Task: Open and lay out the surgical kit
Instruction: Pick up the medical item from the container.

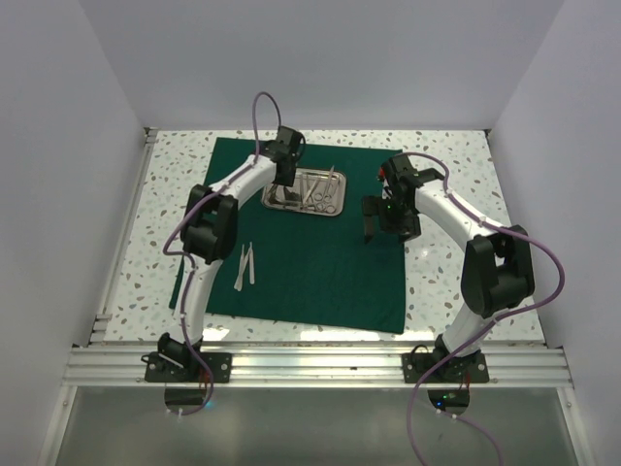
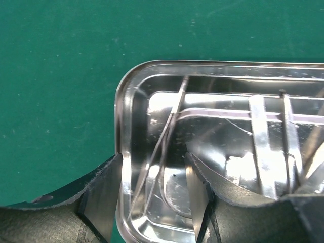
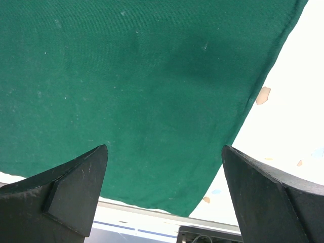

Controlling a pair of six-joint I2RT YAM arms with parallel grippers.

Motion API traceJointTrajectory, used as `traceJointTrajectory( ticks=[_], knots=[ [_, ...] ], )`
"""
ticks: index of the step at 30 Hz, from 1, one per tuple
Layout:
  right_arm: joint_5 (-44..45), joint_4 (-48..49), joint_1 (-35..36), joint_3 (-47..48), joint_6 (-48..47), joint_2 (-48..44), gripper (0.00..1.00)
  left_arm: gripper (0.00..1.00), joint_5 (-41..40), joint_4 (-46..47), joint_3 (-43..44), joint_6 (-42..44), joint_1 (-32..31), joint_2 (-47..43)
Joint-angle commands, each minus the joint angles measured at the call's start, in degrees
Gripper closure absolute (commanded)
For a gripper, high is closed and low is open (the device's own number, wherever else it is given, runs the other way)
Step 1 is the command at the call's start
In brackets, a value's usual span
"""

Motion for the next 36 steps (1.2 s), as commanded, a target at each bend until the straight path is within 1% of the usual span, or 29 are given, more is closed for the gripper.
traceJointTrajectory(
  ticks=[1,8,12,15,18,19,20,21,22,24,25,26,27,31,36],
  knots=[
    [-0.56,0.29,-0.20,1.43,-0.98,0.29,0.01,0.44,-0.41,0.10,2.84,0.94,-0.40,-1.77],
    [0.06,0.11,-0.29,1.25,-1.15,0.11,0.02,0.44,4.07,0.19,2.84,0.06,0.04,-0.01],
    [0.49,-0.06,-0.20,1.25,-1.07,0.11,0.02,0.44,9.77,-0.26,3.02,-2.22,2.32,1.66],
    [0.93,-0.50,-0.20,1.43,-1.07,0.20,0.02,0.46,12.76,-0.17,2.84,-3.20,4.43,3.06],
    [1.11,-0.42,-0.20,1.43,-0.98,0.38,0.02,0.50,13.13,-0.43,3.11,-2.58,5.05,3.94],
    [1.11,-0.42,-0.20,1.60,-0.80,0.46,0.02,0.52,12.95,-0.52,3.11,-2.32,5.05,4.29],
    [0.94,-0.50,-0.20,1.60,-0.71,0.81,0.01,0.59,13.13,-0.61,2.76,-2.14,5.05,4.47],
    [0.76,-0.42,-0.20,1.69,-0.54,1.08,0.02,0.63,13.39,-0.61,2.49,-2.14,5.05,4.56],
    [0.58,-0.42,-0.20,2.04,-0.36,1.17,0.02,0.72,13.65,-0.52,1.97,-2.23,5.05,4.47],
    [0.32,-0.33,-0.29,2.39,-0.10,1.69,0.02,0.83,14.53,-0.43,1.26,-2.23,5.05,4.21],
    [0.15,-0.33,-0.20,2.74,-0.10,1.87,0.02,0.93,14.71,-0.17,0.39,-2.23,5.05,3.95],
    [0.14,-0.33,-0.29,3.00,-0.01,2.13,0.01,0.97,15.14,-0.08,0.03,-2.14,5.05,3.77],
    [-0.03,-0.24,-0.20,3.09,-0.01,2.31,0.02,1.00,15.41,0.01,-0.32,-2.05,5.05,3.25],
    [-0.65,-0.06,-0.20,3.36,0.08,2.49,0.02,1.00,16.90,0.01,-0.41,-2.31,5.05,1.58],
    [-1.52,1.07,-0.29,2.04,0.43,1.44,0.02,1.00,17.17,-2.71,3.98,-3.72,4.44,-0.97]
  ],
)
